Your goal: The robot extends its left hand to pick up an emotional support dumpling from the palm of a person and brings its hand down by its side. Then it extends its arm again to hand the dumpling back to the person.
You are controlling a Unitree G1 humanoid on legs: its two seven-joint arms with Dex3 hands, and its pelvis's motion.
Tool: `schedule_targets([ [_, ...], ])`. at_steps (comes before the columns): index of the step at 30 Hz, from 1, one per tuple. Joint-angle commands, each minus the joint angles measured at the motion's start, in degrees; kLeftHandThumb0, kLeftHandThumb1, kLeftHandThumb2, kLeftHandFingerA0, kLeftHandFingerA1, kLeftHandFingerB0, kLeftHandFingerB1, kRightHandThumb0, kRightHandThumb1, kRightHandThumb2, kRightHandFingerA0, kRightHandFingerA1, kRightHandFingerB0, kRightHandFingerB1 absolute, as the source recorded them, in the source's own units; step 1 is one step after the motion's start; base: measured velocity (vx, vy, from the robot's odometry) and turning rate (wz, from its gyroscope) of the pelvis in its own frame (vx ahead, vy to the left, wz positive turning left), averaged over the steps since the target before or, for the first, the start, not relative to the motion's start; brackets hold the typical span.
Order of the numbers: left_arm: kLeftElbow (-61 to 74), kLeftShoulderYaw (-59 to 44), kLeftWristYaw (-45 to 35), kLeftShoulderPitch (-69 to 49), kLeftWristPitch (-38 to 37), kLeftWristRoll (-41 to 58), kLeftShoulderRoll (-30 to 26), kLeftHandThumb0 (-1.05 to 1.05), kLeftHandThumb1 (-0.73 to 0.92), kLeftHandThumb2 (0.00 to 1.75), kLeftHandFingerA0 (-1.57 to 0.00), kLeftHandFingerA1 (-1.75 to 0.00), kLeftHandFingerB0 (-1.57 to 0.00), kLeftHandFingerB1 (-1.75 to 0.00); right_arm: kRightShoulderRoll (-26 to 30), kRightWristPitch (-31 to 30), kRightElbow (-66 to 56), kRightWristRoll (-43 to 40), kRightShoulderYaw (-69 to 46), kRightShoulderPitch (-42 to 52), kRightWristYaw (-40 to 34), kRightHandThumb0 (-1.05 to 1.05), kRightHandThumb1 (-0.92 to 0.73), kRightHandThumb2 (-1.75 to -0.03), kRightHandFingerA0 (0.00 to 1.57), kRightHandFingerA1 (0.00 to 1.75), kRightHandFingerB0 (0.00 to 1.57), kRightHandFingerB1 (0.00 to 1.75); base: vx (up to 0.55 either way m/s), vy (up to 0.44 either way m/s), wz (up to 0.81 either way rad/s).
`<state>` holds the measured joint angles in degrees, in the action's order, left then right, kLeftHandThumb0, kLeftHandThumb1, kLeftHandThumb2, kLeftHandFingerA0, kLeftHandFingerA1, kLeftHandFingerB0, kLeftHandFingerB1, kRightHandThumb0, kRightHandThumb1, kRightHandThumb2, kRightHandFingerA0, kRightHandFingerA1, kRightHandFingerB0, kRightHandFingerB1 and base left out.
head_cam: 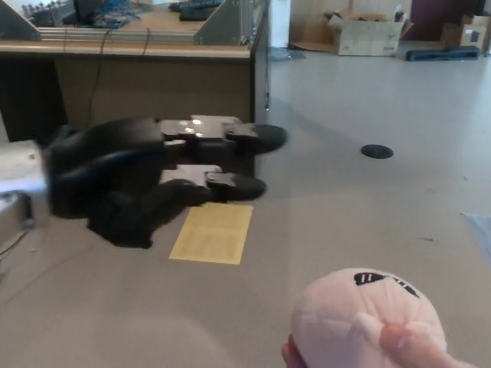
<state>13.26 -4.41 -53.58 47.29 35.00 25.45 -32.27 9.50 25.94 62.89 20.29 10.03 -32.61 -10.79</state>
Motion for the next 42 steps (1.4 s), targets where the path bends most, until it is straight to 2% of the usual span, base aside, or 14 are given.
schedule_targets([
  [1, -1.5, -12.4, 3.1, -11.1, -4.6, 4.2, 0.8, -0.89, 0.53, 0.91, -0.02, -0.16, 0.00, 0.00, 1.0, -0.2, 0.4, -0.5, -0.6, 1.6, -1.1, -0.29, -0.57, -0.58, 0.85, 0.55, 0.75, 0.46, 0.00, 0.000, 0.00],
  [4, -0.8, -15.7, 4.3, -16.7, -5.3, 3.5, 1.3, -0.79, 0.45, 0.84, -0.01, -0.14, 0.00, 0.00, 0.8, -0.8, 0.2, -0.5, -0.6, 2.7, -1.2, -0.29, -0.57, -0.58, 0.85, 0.58, 0.75, 0.46, 0.00, 0.000, 0.00],
  [5, -0.7, -19.8, 5.1, -25.9, -8.8, 3.0, 4.2, -0.72, 0.33, 0.70, 0.00, -0.18, 0.00, 0.00, 0.9, -0.2, -0.3, 0.0, -0.2, 4.4, -2.1, -0.29, -0.57, -0.58, 0.84, 0.57, 0.76, 0.46, 0.00, 0.000, 0.00],
  [10, -2.2, -22.7, 4.7, -34.6, -12.9, 2.6, 7.0, -0.65, 0.39, 0.76, 0.00, -0.18, 0.00, -0.04, 0.9, 0.0, -1.0, -0.1, -0.3, 6.0, -2.3, -0.28, -0.57, -0.58, 0.84, 0.56, 0.76, 0.47, 0.00, 0.000, 0.00],
  [12, -8.5, -25.1, 7.7, -44.4, -20.5, -2.6, 10.2, -0.60, 0.38, 0.74, 0.00, -0.23, 0.00, -0.05, 0.8, 0.6, -1.1, -0.1, -0.2, 7.8, -2.7, -0.28, -0.57, -0.58, 0.85, 0.57, 0.76, 0.47, 0.00, 0.000, 0.00],
  [18, -19.5, -23.0, 12.4, -51.3, -34.6, -10.2, 13.2, -0.61, 0.38, 0.72, -0.02, -0.28, 0.00, -0.02, 0.8, 1.3, -0.7, -0.5, -0.7, 9.7, -3.5, -0.27, -0.56, -0.58, 0.84, 0.52, 0.76, 0.48, 0.00, 0.000, 0.00],
  [22, -20.7, -22.3, 12.7, -51.7, -36.3, -10.3, 13.1, -0.61, 0.38, 0.72, -0.02, -0.28, 0.00, -0.02, 0.8, 1.4, -0.7, -0.6, -0.8, 10.3, -3.7, -0.27, -0.56, -0.58, 0.84, 0.52, 0.76, 0.48, 0.00, 0.000, 0.00],
  [26, -29.1, -21.8, 18.3, -53.6, -41.3, -13.5, 14.5, -0.53, 0.35, 0.72, -0.02, -0.28, -0.02, -0.16, 0.8, 1.6, -0.4, -0.6, -0.8, 11.2, -3.9, -0.29, -0.58, -0.58, 0.83, 0.51, 0.75, 0.47, 0.00, 0.000, 0.00],
  [27, -32.7, -21.2, 20.8, -53.5, -43.2, -15.2, 14.7, -0.47, 0.45, 0.56, -0.05, -0.27, -0.01, -0.22, 0.8, 1.8, 0.0, -0.6, -0.9, 11.2, -4.1, -0.28, -0.57, -0.58, 0.84, 0.52, 0.75, 0.47, 0.00, 0.000, 0.00],
  [30, -36.9, -20.8, 23.1, -53.5, -44.0, -15.8, 14.8, -0.41, 0.44, 0.53, -0.10, -0.30, -0.06, -0.25, 0.8, 1.6, -0.2, -0.9, -1.2, 12.0, -4.2, -0.28, -0.57, -0.58, 0.85, 0.54, 0.75, 0.47, 0.00, 0.000, 0.00],
  [34, -38.7, -20.8, 23.2, -53.4, -45.4, -15.4, 14.8, -0.41, 0.44, 0.53, -0.10, -0.30, -0.06, -0.25, 0.7, 1.9, -0.5, -1.0, -1.3, 12.7, -4.5, -0.28, -0.57, -0.58, 0.85, 0.54, 0.75, 0.47, 0.00, 0.000, 0.00],
  [36, -39.8, -19.5, 29.0, -52.7, -49.8, -19.9, 15.0, -0.46, 0.40, 0.62, -0.20, -0.40, -0.13, -0.33, 1.0, 2.3, -0.2, -1.1, -1.6, 13.0, -5.0, -0.28, -0.57, -0.58, 0.84, 0.52, 0.74, 0.47, 0.00, 0.000, 0.00],
  [37, -40.8, -19.4, 29.6, -52.3, -50.8, -20.2, 14.9, -0.22, 0.32, 0.86, -0.10, -0.51, -0.07, -0.50, 0.8, 2.1, -0.2, -1.5, -1.9, 13.0, -4.7, -0.29, -0.58, -0.58, 0.82, 0.52, 0.74, 0.47, 0.00, 0.000, 0.00],
  [42, -43.1, -18.6, 30.6, -51.9, -53.7, -20.6, 14.7, -0.26, 0.31, 0.86, -0.08, -0.51, -0.05, -0.49, 0.7, 2.3, -0.3, -1.9, -2.5, 12.9, -4.7, -0.27, -0.57, -0.58, 0.82, 0.50, 0.74, 0.47, 0.00, 0.000, 0.00],
])
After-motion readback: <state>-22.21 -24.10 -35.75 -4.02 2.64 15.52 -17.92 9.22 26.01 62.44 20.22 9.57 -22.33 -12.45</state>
